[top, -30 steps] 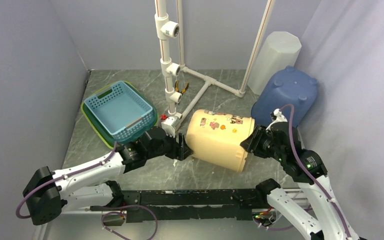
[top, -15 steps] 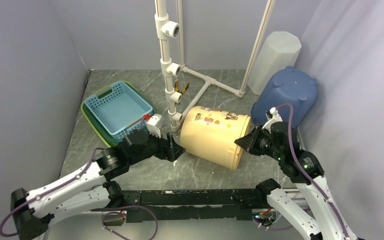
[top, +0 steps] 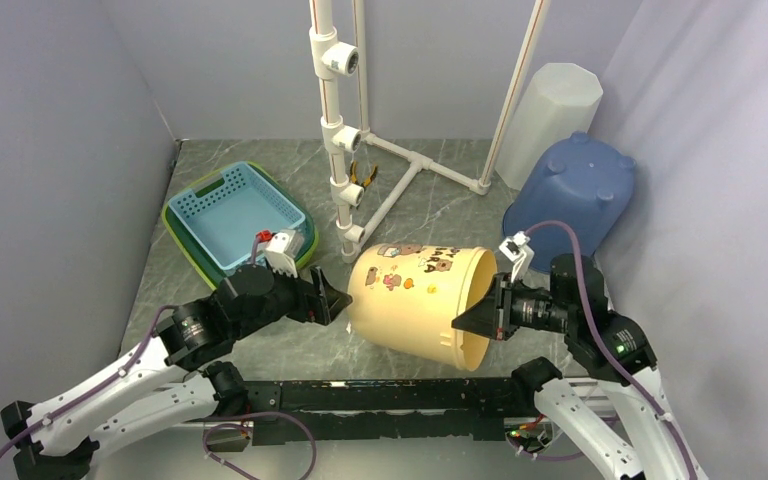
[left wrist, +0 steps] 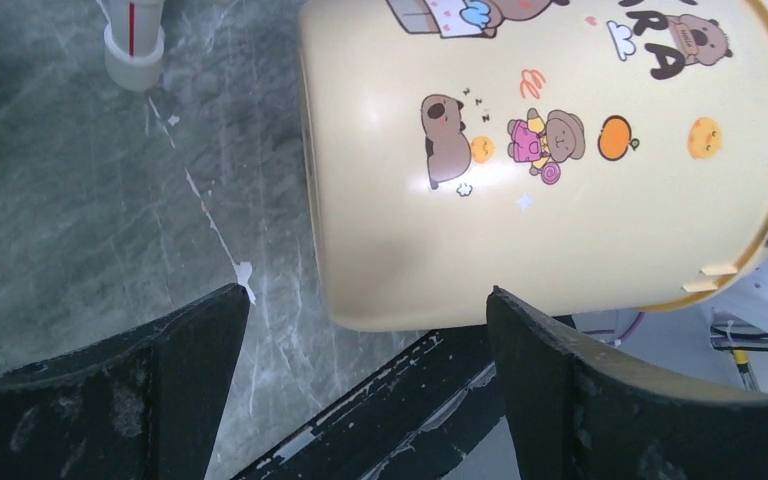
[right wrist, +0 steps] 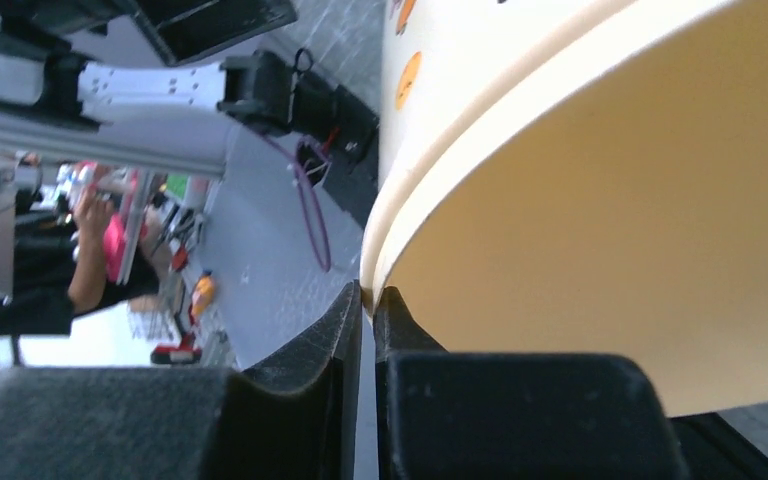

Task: Turn the large container upside down
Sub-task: Turn the container upside down at the center of the board.

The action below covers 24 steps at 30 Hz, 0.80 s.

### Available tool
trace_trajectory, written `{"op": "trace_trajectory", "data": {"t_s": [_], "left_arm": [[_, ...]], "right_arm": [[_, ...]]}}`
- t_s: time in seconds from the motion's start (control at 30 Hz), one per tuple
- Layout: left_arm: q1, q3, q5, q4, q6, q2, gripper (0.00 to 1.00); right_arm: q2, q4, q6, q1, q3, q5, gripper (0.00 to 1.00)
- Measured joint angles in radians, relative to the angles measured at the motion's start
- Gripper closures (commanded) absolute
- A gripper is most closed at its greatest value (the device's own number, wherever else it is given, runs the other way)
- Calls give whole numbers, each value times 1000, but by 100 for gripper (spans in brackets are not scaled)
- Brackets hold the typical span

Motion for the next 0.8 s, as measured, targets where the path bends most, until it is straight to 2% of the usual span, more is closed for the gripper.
{"op": "trace_trajectory", "data": {"t_s": [0.13,0.3,0.63,0.8], "left_arm": [[0,-21,-1,-12,-29,-9,6],[0,-40,-2,13,-29,-3,6],[0,-42,23,240,17,209,6],[0,-42,27,325,32,265,6]], "right_arm": [[33,37,-29,0,-32,-99,100],[83,43,-66,0,-36,-127,100],[17,40,-90,0,-74,-179,100],[-8,40,-90,0,-89,-184,100]]}}
